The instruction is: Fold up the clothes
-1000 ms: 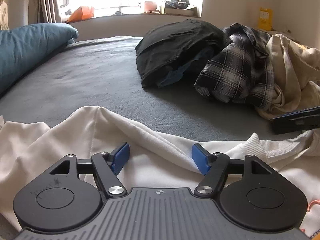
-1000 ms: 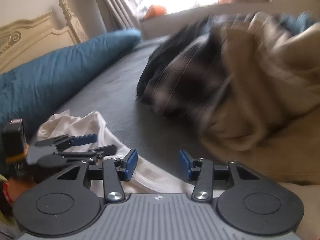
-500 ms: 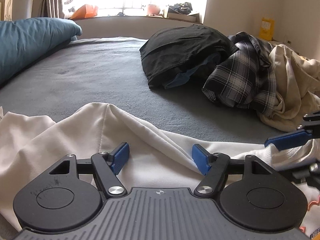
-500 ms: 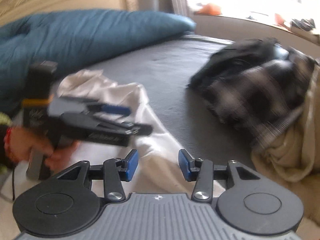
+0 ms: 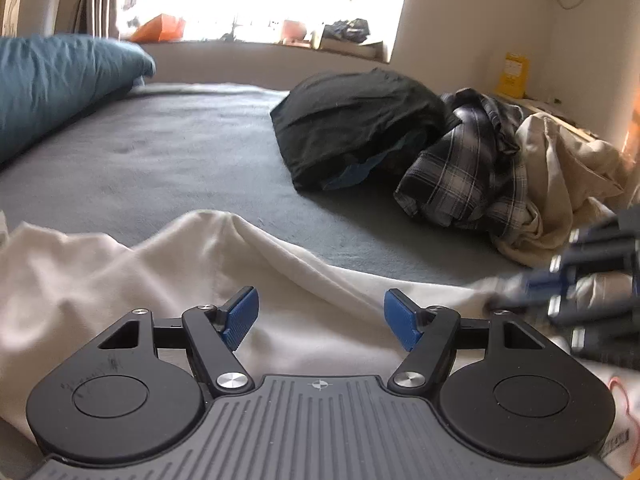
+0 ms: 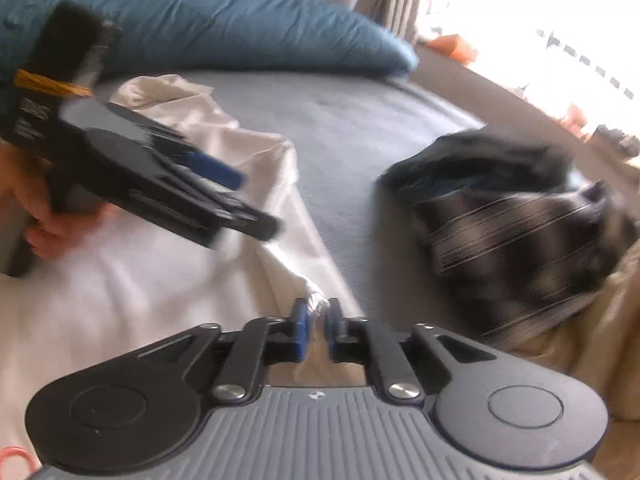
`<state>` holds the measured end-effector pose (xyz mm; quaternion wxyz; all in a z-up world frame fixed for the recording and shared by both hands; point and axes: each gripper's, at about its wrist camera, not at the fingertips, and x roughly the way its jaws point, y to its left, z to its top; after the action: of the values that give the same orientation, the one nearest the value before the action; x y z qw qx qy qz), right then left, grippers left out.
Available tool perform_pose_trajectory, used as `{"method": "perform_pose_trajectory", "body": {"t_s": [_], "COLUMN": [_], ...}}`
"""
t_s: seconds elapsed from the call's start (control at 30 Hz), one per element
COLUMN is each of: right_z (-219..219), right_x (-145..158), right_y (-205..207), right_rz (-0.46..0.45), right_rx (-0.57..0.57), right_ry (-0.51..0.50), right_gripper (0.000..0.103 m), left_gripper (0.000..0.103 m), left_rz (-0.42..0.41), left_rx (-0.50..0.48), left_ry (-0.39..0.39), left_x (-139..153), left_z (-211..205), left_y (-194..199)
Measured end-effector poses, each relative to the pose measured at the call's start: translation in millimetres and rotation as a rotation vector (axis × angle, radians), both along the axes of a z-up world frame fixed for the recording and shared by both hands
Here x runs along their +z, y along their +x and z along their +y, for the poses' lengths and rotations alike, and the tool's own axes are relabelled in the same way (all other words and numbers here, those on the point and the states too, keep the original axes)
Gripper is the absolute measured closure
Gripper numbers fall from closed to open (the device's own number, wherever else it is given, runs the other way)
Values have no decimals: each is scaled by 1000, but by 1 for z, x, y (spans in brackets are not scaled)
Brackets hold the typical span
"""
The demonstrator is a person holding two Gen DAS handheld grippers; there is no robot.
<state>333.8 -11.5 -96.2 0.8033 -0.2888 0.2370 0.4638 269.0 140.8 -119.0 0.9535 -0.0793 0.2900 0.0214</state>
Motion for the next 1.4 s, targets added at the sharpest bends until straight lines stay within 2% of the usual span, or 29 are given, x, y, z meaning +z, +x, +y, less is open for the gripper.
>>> {"method": "perform_pose_trajectory", "body": {"t_s": [0.13,0.23,0.3,0.4,0.47,0.6,0.7,0.73,0.83,0.97,1.0,1.1,1.13,1.17,1.23,1.3,1.4], "right_z": [-1,4,11,16,15,12,5,0,-17,-47,-58,-94,-109,-123,-150,-173,-203], "right_x": [8,7,-1,-12,-17,-19,-17,-16,-11,9,16,42,51,58,67,65,54], "right_y": [24,48,57,64,68,77,92,97,106,104,104,92,86,82,75,71,67], "right_rz": [-92,-58,-62,-21,5,44,134,171,264,325,338,291,268,246,203,179,177], "right_rx": [-158,-241,-267,-293,-311,-350,-433,-461,-504,-505,-498,-514,-515,-519,-533,-565,-623], "right_ry": [35,39,9,-7,0,30,95,119,194,285,315,367,380,384,363,299,219], "right_gripper": [96,96,96,96,95,93,79,68,66,55,55,51,45,39,39,39,41], "left_gripper": [33,33,33,33,33,32,31,31,30,30,30,30,30,30,30,30,30], "left_rz": [13,30,46,57,82,79,80,82,84,82,83,80,79,79,72,50,29], "left_rx": [12,57,101,175,179,198,236,257,276,275,276,278,278,283,294,282,197], "left_ry": [64,64,65,84,99,159,170,172,166,170,169,178,182,188,203,214,200], "left_x": [1,0,-4,-7,-10,-13,-13,-14,-14,-13,-13,-12,-11,-9,-4,3,15], "left_z": [1,3,5,9,12,16,21,23,26,25,26,24,23,22,20,13,-7], "left_y": [5,19,32,43,52,60,66,67,69,69,71,70,70,69,65,58,48]}}
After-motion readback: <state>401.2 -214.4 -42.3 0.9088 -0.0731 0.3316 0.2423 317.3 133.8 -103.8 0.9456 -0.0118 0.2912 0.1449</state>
